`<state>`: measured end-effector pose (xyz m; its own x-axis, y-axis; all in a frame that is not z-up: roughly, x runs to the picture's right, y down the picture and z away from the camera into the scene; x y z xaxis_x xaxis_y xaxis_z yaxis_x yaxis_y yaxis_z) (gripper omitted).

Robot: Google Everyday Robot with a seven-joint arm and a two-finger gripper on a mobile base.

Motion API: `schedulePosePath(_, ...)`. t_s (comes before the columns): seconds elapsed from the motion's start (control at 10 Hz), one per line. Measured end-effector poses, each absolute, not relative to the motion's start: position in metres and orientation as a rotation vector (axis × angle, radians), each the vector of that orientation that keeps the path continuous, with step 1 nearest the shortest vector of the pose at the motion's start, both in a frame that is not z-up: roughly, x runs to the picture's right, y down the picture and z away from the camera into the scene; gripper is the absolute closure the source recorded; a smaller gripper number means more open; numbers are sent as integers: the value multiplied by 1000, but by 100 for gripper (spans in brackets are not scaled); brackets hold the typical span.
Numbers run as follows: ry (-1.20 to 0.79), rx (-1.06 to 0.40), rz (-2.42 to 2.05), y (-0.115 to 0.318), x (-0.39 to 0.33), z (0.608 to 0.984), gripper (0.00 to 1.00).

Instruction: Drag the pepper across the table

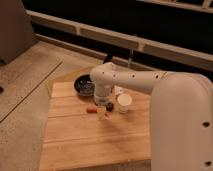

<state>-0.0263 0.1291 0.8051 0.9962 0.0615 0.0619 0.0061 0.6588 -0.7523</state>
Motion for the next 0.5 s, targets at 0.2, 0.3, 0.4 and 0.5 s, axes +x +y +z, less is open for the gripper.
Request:
schedulePosePath(0.2,-85,-773,29,121,-27,808,35)
schedulePosePath(0.3,-94,-744,16,119,-30,809,35)
schedulePosePath(0.4,-114,-715,11,118,-34,810,35)
schedulePosePath(0.5,-128,-699,13,118,-34,811,35)
